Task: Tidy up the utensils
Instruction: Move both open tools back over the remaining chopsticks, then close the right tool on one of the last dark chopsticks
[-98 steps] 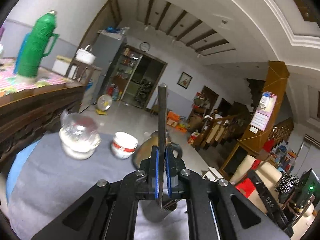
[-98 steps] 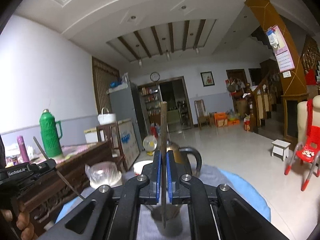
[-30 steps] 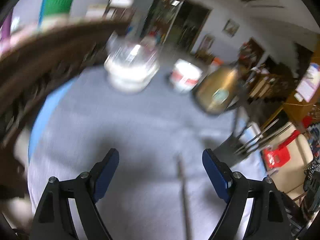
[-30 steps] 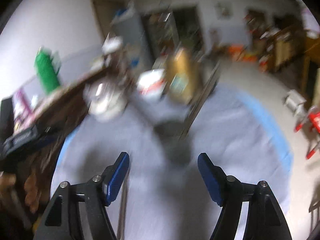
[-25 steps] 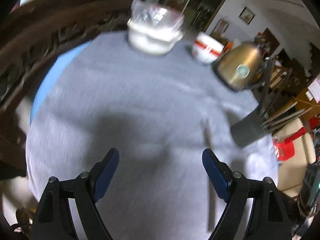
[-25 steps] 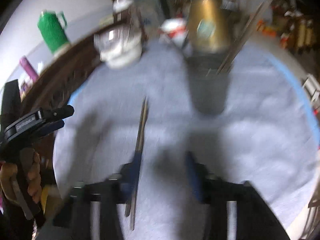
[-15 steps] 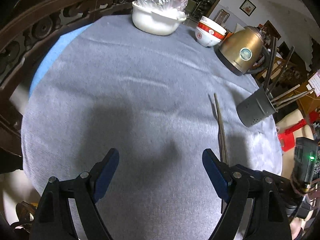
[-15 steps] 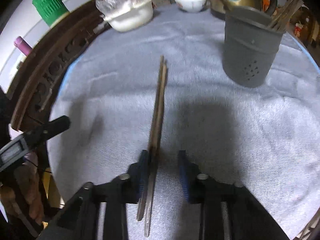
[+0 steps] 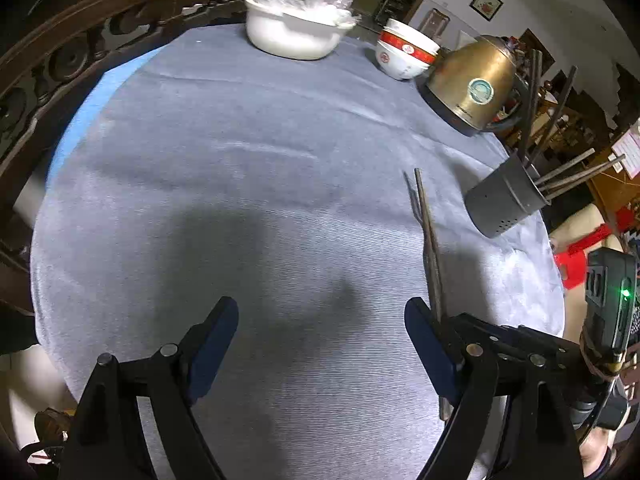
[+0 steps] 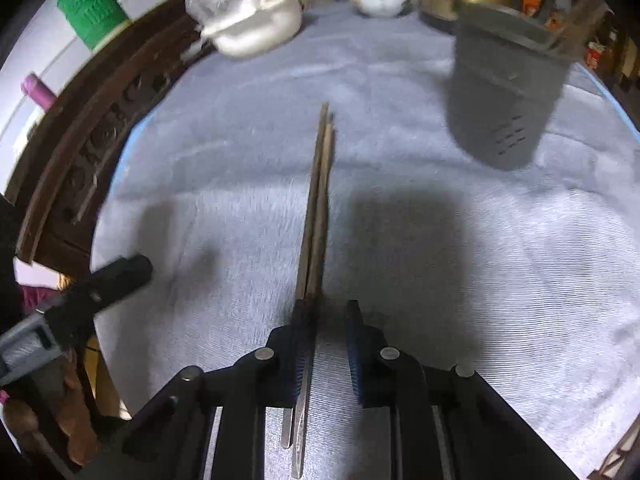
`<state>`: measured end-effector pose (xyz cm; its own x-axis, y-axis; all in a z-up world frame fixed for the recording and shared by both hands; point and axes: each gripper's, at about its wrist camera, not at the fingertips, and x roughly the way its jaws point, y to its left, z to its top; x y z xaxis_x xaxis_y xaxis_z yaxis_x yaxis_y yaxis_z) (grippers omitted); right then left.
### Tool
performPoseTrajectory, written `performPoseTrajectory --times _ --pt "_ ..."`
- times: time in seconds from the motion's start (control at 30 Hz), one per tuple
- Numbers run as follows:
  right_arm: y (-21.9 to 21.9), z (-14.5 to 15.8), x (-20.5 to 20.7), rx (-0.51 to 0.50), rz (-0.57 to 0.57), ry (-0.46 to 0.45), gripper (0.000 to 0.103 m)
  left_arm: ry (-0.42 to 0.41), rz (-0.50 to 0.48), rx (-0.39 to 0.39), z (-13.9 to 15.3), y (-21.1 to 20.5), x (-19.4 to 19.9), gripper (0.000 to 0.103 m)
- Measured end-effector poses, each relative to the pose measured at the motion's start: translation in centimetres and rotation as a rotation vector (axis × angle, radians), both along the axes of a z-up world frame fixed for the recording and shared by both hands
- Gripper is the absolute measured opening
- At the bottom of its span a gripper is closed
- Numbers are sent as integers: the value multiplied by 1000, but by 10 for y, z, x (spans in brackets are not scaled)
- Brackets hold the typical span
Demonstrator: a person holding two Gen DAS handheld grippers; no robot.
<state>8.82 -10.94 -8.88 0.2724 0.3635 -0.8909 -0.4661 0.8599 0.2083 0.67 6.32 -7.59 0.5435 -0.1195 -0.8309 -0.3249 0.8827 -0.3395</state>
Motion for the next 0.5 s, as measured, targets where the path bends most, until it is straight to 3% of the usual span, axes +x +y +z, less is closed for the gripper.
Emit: performPoseTrajectory --times 0.27,0.5 --pt "-16 -2 2 -37 -34 4 16 5 -19 -26 -3 -15 -3 85" --pt "5 -3 4 -138 -1 -35 14 -29 -97 -46 1 -40 -7 85"
